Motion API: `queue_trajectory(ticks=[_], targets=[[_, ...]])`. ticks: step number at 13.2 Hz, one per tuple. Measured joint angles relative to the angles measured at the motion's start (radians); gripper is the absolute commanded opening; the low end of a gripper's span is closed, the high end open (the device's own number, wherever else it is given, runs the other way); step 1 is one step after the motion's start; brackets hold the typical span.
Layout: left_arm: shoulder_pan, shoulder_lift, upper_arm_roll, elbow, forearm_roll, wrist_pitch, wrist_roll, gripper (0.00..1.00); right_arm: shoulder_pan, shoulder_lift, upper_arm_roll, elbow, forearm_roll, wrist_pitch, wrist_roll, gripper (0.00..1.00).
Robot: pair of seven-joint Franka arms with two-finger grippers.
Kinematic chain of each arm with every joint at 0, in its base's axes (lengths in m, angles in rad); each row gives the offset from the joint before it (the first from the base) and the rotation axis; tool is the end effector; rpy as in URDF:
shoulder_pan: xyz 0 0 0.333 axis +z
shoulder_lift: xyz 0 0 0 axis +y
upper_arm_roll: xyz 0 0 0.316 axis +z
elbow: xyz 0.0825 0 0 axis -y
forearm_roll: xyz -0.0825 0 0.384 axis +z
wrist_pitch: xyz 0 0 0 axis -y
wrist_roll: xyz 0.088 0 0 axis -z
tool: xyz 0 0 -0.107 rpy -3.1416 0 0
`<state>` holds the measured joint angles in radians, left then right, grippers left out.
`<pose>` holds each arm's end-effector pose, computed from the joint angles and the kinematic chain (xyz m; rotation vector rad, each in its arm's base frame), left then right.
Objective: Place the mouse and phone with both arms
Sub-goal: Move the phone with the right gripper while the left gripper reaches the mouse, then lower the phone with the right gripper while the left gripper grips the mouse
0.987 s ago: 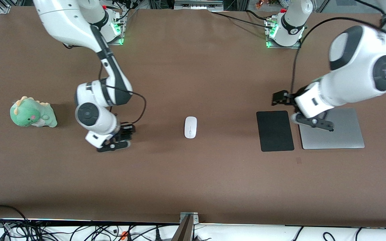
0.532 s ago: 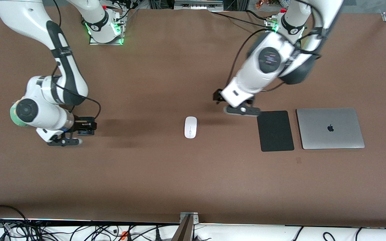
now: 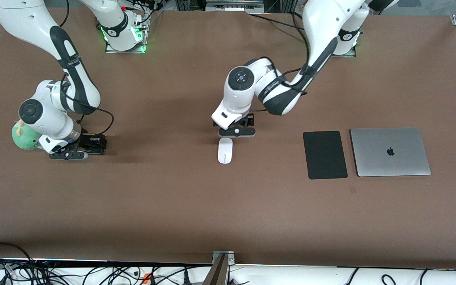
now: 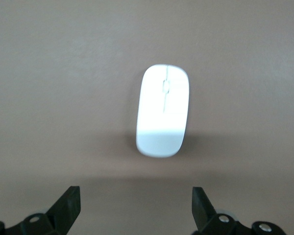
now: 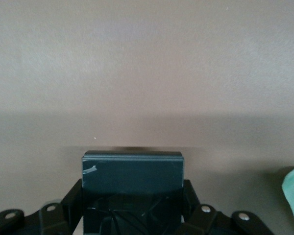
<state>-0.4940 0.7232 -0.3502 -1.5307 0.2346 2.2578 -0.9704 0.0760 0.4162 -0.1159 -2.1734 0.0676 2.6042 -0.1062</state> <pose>0.5075 -0.5003 0.2535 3.0720 0.1053 -0.0015 0.5642 -0.0246 0.2008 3.1284 0.0293 0.0275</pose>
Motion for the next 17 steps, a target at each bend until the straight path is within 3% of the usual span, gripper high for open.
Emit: queue_trajectory(ticks=[2,5,7,8,9,10,13,15,16,17], targets=[[-0.071,0.062,0.073,0.057,0.0,0.0,-0.001,1.0,-0.016,0.004,0.0,-0.025,0.002,0.031,-0.025,0.3],[-0.093,0.125,0.099,0.113,0.0,0.01,-0.001,1.0,-0.031,0.017,0.0,-0.028,0.006,0.088,-0.036,0.32],[-0.093,0.158,0.1,0.155,0.0,0.016,0.0,1.0,-0.032,0.029,0.0,-0.028,0.026,0.106,-0.037,0.46],[-0.093,0.167,0.1,0.168,0.0,0.016,0.0,1.0,-0.032,0.036,0.001,-0.028,0.033,0.12,-0.037,0.59],[-0.093,0.172,0.1,0.175,0.0,0.017,0.0,1.0,-0.032,0.044,0.003,-0.028,0.038,0.129,-0.037,0.9],[-0.094,0.176,0.1,0.179,0.0,0.023,0.0,1.0,-0.032,0.049,0.005,-0.028,0.04,0.134,-0.037,1.0],[-0.094,0.197,0.102,0.18,0.001,0.067,0.001,1.0,-0.032,0.049,0.008,-0.014,0.04,0.11,-0.038,1.0],[-0.094,0.212,0.104,0.181,0.002,0.092,0.002,0.99,-0.032,0.045,0.011,0.037,0.04,-0.004,-0.038,1.0],[-0.094,0.216,0.106,0.183,0.006,0.098,0.006,0.86,-0.032,0.042,0.011,0.078,0.041,-0.075,-0.038,1.0],[-0.094,0.217,0.108,0.183,0.018,0.099,0.013,0.63,-0.032,0.039,0.011,0.117,0.043,-0.133,-0.038,1.0]])
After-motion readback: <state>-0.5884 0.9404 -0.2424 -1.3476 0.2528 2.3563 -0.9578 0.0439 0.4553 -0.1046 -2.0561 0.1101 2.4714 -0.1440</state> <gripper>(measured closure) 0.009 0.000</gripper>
